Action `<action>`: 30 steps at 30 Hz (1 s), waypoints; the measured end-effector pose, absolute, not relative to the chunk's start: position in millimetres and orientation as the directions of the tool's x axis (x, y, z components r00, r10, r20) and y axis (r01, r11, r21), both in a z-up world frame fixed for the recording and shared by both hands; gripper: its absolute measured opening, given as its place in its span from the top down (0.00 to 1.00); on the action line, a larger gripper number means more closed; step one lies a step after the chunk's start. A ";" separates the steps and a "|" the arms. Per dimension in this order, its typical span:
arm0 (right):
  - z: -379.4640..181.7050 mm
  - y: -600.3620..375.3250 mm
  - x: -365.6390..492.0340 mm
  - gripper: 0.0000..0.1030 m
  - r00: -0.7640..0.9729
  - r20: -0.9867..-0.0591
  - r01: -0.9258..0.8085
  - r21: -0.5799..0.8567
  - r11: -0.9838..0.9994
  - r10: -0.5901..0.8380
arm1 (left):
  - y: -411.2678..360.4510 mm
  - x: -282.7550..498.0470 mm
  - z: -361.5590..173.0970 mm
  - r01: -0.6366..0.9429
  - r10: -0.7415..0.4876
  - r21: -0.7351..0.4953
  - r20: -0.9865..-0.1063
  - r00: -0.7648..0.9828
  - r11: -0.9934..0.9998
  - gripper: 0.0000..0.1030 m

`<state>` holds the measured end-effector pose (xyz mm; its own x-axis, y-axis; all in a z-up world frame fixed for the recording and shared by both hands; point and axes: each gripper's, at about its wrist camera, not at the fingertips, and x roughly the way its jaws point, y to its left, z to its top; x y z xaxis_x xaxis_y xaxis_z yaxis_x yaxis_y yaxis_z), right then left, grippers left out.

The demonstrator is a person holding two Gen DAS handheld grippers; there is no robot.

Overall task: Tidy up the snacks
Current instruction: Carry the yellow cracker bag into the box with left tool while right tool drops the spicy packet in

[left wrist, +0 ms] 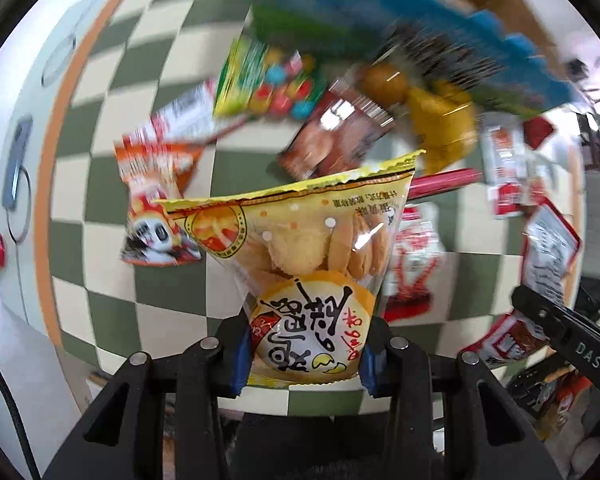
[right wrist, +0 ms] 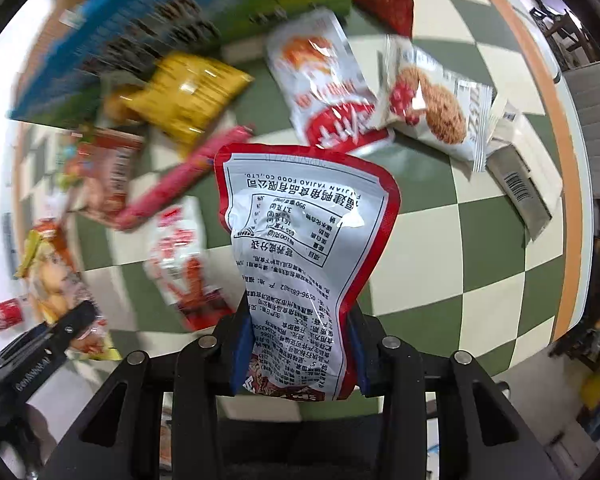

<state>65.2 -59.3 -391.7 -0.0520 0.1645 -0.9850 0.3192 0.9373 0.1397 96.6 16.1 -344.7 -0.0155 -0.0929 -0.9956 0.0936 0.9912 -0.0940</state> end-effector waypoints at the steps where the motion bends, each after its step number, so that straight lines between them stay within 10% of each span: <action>1: -383.8 -56.4 62.9 0.59 -0.036 -0.984 0.317 0.155 0.936 0.176 | 12.6 95.4 -334.4 0.106 -0.113 -0.112 -0.994 0.002 0.988 0.62; 13: -220.7 -112.8 147.1 0.59 0.181 -0.926 0.231 0.367 0.901 0.331 | 2.8 231.9 -171.3 0.185 -0.234 -0.208 -0.963 0.133 0.961 0.62; 30: -300.6 -146.9 411.5 0.59 0.089 -0.953 0.075 0.295 0.952 0.289 | -54.5 449.2 -275.3 0.140 -0.219 -0.228 -0.973 -0.073 0.964 0.62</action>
